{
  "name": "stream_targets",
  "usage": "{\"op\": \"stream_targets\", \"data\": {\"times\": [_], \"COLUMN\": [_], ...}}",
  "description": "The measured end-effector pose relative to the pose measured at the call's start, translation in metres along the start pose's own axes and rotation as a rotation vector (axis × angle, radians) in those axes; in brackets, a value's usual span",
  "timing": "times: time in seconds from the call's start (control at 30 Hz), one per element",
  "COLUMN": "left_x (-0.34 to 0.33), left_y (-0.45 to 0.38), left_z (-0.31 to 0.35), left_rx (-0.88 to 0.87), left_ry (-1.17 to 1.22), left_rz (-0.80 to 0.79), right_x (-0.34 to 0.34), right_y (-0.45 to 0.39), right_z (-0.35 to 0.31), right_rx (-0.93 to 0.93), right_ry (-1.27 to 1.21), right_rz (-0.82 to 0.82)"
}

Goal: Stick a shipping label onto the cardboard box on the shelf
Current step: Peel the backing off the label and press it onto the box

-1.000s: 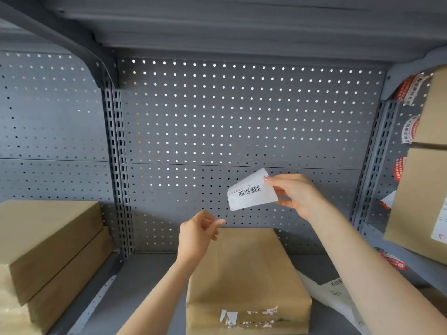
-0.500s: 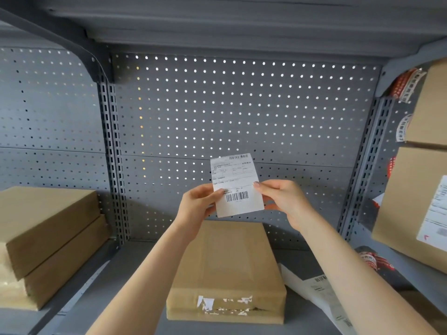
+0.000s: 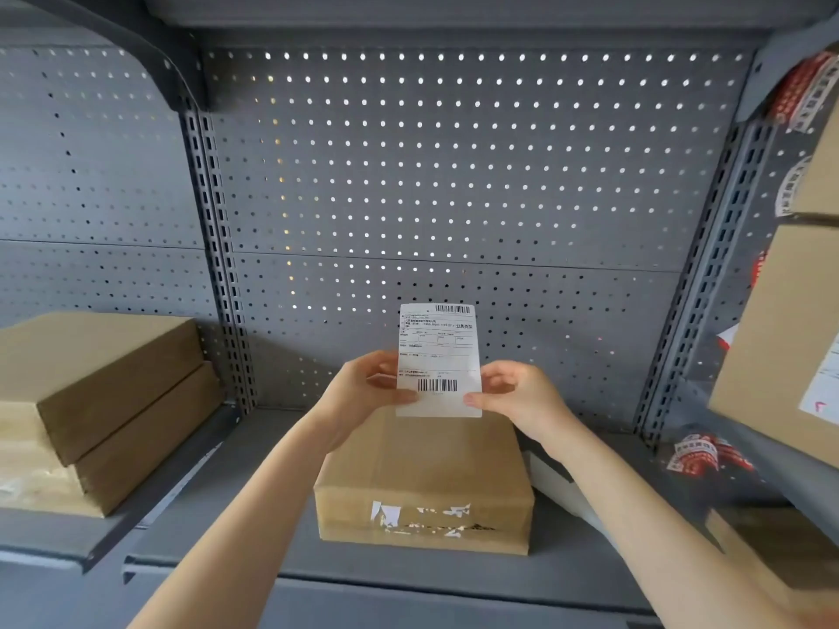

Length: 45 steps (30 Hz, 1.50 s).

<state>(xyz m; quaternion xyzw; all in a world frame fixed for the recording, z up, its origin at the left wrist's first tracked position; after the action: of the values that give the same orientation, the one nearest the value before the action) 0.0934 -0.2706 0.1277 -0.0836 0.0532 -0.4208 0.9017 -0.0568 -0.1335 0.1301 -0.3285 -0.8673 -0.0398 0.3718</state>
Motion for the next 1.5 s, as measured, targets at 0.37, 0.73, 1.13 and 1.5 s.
{"op": "stream_targets", "data": {"times": [0.37,0.73,1.13,1.5], "left_x": [0.007,0.011,0.006,0.002], "left_y": [0.008,0.003,0.000,-0.003], "left_z": [-0.049,-0.056,-0.054,-0.050], "left_rx": [0.124,0.111,0.061,0.006], "left_ry": [-0.246,-0.369,-0.427,-0.470], "left_rz": [-0.045,-0.050,-0.065,-0.131], "right_x": [-0.032,-0.039,-0.041,-0.054], "right_y": [0.009,0.013,0.012,0.008], "right_z": [0.024,0.022,0.026,0.033], "right_rx": [0.010,0.025,0.020,-0.010], "right_ry": [0.204,0.302,0.323,0.310], "right_rz": [-0.073,-0.067,-0.059,-0.143]}}
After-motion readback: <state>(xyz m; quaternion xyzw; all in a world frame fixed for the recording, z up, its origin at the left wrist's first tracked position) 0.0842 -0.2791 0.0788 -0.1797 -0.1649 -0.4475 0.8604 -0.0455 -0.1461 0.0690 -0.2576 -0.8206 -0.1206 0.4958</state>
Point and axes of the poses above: each hand's wrist, its own y-axis away from the middle knuckle, its own x-axis out of the back of the hand, z = x × y, the point moved 9 cm from there along -y, towards the middle knuckle, and after that the axes turned 13 degrees about y, right-handed, at the moved point
